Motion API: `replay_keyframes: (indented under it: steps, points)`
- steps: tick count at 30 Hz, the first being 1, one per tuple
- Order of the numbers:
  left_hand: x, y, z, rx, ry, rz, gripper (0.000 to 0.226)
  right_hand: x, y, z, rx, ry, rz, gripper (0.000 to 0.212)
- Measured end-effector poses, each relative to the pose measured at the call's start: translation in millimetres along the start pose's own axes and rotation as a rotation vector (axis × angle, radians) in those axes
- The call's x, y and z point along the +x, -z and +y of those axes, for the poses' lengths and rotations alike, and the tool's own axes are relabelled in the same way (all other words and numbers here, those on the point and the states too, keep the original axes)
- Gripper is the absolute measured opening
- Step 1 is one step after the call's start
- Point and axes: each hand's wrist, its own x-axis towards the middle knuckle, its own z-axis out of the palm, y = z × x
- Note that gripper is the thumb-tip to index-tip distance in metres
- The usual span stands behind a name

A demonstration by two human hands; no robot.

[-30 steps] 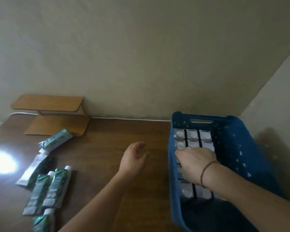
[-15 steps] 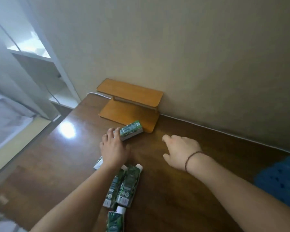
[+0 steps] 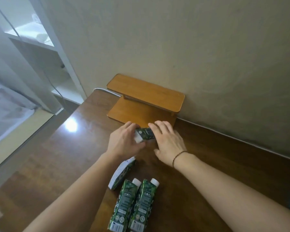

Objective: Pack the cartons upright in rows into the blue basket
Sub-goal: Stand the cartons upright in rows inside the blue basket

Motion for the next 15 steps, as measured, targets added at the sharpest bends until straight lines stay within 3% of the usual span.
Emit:
replay_keyframes:
  steps: [2, 5, 8, 11, 13, 15]
  points:
    - [-1, 7, 19, -0.151, -0.069, 0.124, 0.049, -3, 0, 4, 0.130, 0.052, 0.080, 0.089]
    - [-8, 10, 48, -0.516, -0.167, 0.235, 0.060, -24, 9, 11, 0.571, -0.049, 0.181, 0.082]
    - [-21, 2, 60, -0.830, -0.239, 0.075, 0.082, -57, 25, 32, 0.789, -0.127, 0.242, 0.090]
    - [-33, -15, 86, -0.722, -0.225, -0.191, 0.098, -95, 45, 57, 0.854, -0.175, 0.298, 0.096]
    - [-42, -27, 123, -0.742, -0.237, -0.296, 0.091, -123, 59, 69, 0.893, -0.205, 0.334, 0.086]
    - [-50, -40, 162, -0.793, -0.256, -0.247, 0.074, -154, 74, 80, 0.876, -0.223, 0.392, 0.074]
